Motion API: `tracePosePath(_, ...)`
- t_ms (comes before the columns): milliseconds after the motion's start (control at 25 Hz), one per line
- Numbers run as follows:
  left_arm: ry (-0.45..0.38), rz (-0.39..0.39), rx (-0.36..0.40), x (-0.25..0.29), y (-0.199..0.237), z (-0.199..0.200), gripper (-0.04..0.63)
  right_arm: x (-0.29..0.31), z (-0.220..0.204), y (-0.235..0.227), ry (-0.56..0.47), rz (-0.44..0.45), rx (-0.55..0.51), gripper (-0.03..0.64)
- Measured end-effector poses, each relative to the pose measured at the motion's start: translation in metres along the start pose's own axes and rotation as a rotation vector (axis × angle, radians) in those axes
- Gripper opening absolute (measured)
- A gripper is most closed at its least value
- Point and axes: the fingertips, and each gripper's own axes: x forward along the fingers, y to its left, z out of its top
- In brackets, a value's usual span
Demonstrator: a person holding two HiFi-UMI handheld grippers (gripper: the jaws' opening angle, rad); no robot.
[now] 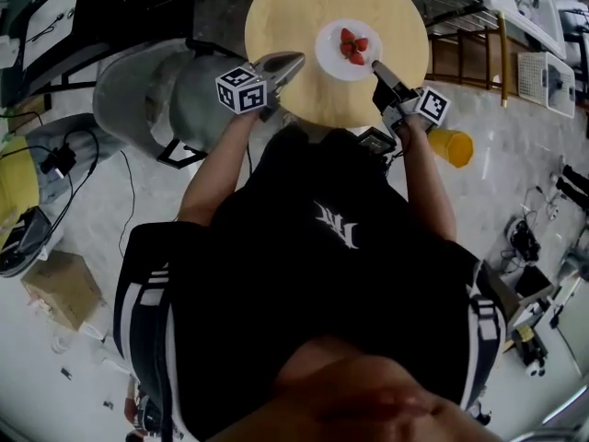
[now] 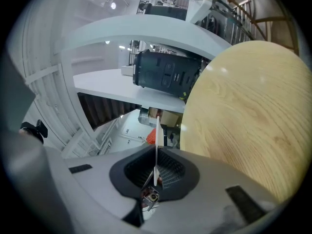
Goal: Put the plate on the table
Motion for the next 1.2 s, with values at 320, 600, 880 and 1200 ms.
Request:
tracePosePath(320, -0.016, 0.058, -0.024, 0.017, -0.001, -0.002, 0.002, 0.007, 0.004, -0.016, 0.085, 0.012, 0.003, 0.014)
tracePosePath(600, -0.012, 0.091, -0.026, 0.024, -0.001, -0.003, 0.002, 0.005, 0.014, -0.029, 0.101, 0.025, 0.031, 0.014)
tracePosePath(880, 0.008, 0.117, -0.040, 0.029, 0.008, -0.011, 0.002, 0.006, 0.016, -0.047, 0.109, 0.013, 0.055, 0.014)
tracePosePath(1200, 0.038, 0.136, -0.055, 0.032, 0.021, -0.024, 0.002, 0.013, 0.016, -0.067, 0.111, 0.002, 0.063, 0.014)
